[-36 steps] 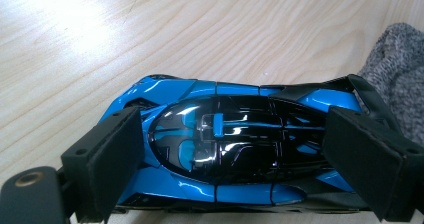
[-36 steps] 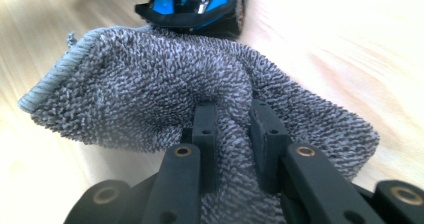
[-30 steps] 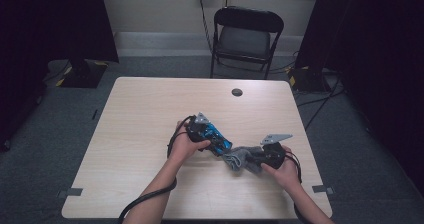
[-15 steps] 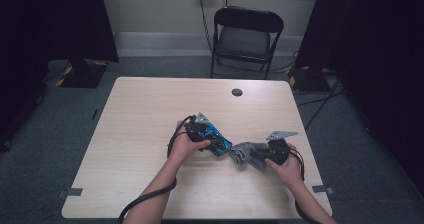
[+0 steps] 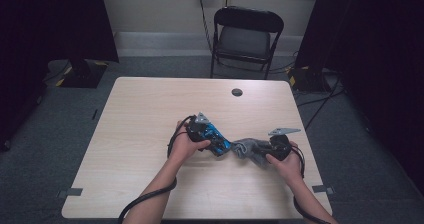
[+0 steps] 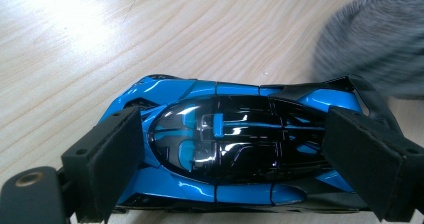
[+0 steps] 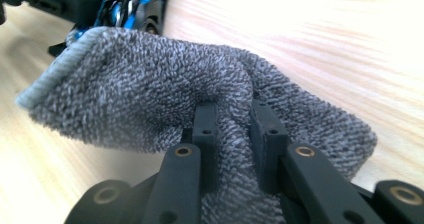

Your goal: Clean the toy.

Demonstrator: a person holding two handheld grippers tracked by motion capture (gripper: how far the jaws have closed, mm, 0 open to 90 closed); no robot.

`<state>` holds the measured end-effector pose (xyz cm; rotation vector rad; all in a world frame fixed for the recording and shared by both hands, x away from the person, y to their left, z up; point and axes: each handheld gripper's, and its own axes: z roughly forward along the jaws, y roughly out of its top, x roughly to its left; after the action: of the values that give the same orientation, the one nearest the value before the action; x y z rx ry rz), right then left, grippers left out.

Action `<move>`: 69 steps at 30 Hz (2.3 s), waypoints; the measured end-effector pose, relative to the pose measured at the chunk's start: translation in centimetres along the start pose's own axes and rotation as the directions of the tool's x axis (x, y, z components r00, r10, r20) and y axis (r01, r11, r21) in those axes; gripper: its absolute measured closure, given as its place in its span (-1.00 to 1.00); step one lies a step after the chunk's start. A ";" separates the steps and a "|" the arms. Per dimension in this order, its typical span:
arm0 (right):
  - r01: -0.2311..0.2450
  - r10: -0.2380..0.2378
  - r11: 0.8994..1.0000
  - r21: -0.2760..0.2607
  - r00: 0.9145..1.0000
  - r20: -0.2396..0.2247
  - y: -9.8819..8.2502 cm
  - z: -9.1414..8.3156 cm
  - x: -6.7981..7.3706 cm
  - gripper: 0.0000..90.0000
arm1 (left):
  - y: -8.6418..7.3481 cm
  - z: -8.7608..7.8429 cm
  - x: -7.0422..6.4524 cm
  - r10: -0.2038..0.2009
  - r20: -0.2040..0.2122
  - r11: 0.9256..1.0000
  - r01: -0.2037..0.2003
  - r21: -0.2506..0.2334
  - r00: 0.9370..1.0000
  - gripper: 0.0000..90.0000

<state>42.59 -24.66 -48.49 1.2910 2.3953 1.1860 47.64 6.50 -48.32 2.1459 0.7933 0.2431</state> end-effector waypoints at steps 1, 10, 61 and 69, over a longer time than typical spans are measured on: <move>0.001 -0.001 1.000 0.000 1.000 0.003 0.0 -0.1 -0.1 0.69 | 0.0 0.0 0.0 0.000 -0.001 1.000 0.000 -0.001 1.000 -0.78; 0.008 -0.009 1.000 -0.030 1.000 -0.012 -0.2 -1.1 0.3 0.68 | 0.0 0.0 0.0 -0.001 0.001 1.000 0.001 -0.003 1.000 -0.78; 0.230 -0.226 0.973 0.002 0.958 -0.174 -0.8 2.1 8.3 0.69 | 0.0 0.0 0.0 -0.004 0.001 1.000 0.004 -0.005 1.000 -0.78; 0.202 -0.201 0.979 -0.004 0.968 -0.148 -0.9 1.8 7.2 0.69 | -0.1 0.0 0.0 -0.005 0.000 1.000 0.005 -0.006 1.000 -0.78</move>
<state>38.45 -18.39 -48.89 0.9633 2.5666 1.2497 47.63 6.53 -48.37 2.1380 0.7970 0.2424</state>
